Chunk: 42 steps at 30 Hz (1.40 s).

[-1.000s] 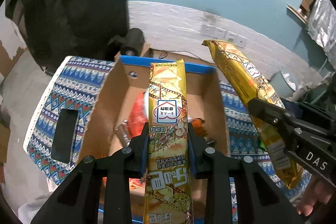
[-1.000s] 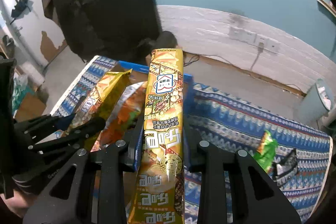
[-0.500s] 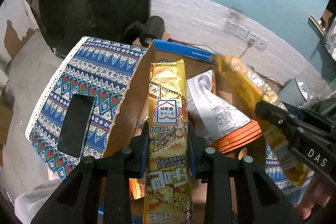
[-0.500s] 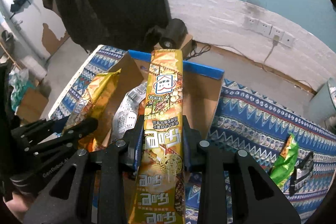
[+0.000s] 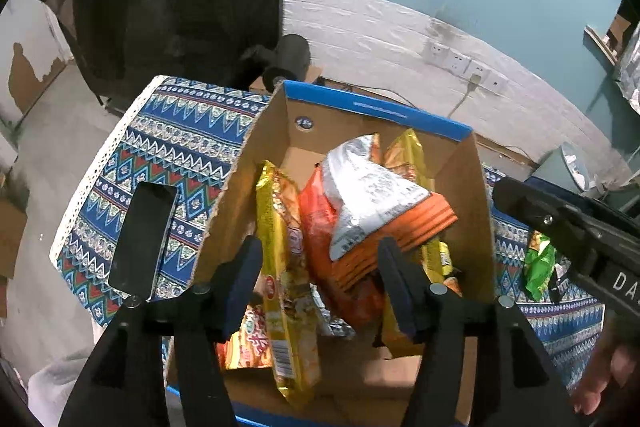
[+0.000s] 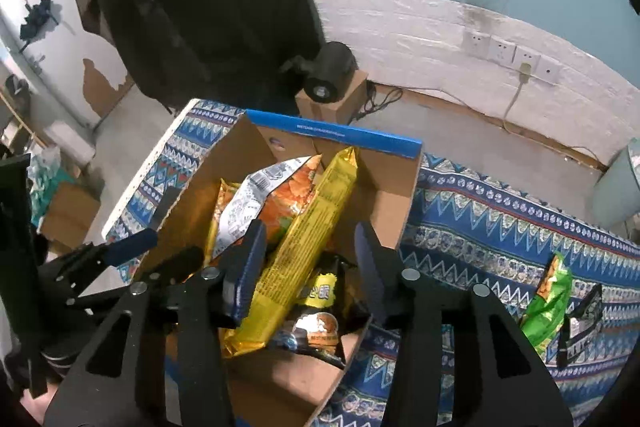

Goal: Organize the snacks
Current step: 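Open both tools to drop the yellow bars into the box, then move both tools back toward the green bag and black bag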

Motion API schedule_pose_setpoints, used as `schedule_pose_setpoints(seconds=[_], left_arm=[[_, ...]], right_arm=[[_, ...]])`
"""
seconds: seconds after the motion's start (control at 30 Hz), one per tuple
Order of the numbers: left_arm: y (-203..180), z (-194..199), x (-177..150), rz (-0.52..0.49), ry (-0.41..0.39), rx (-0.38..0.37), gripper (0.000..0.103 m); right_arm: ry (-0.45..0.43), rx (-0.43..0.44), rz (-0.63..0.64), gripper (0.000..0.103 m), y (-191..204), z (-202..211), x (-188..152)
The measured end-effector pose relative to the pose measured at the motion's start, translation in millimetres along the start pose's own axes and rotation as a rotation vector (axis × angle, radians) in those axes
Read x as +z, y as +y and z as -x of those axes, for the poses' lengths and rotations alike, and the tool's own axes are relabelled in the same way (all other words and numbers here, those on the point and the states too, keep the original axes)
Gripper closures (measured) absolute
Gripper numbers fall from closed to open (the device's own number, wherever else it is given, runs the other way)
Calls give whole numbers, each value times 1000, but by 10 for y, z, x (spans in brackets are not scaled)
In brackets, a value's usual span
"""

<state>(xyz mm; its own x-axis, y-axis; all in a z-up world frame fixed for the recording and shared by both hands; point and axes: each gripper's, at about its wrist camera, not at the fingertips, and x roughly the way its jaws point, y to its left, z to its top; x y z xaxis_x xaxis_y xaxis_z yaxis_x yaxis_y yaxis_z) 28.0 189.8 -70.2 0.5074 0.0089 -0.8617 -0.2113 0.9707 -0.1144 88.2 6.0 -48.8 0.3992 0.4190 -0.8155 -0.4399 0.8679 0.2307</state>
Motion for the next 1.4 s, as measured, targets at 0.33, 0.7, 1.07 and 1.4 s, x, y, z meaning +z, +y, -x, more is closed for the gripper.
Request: schedule_pose_setpoints(seconds=[0.33, 0.7, 1.07, 1.4], left_arm=[[-337, 128, -36, -59, -15, -32, 31], [-807, 144, -121, -148, 0, -54, 28], [-1318, 171, -206, -249, -2, -60, 26], [-1770, 121, -302, -340, 8, -57, 23]], right_arm=[[3, -49, -32, 35, -284, 141, -132], [-4, -116, -111, 28, -779, 394, -293], [-10, -169, -178, 27, -1242, 599, -485], [-12, -211, -255, 27, -1699, 769, -702]])
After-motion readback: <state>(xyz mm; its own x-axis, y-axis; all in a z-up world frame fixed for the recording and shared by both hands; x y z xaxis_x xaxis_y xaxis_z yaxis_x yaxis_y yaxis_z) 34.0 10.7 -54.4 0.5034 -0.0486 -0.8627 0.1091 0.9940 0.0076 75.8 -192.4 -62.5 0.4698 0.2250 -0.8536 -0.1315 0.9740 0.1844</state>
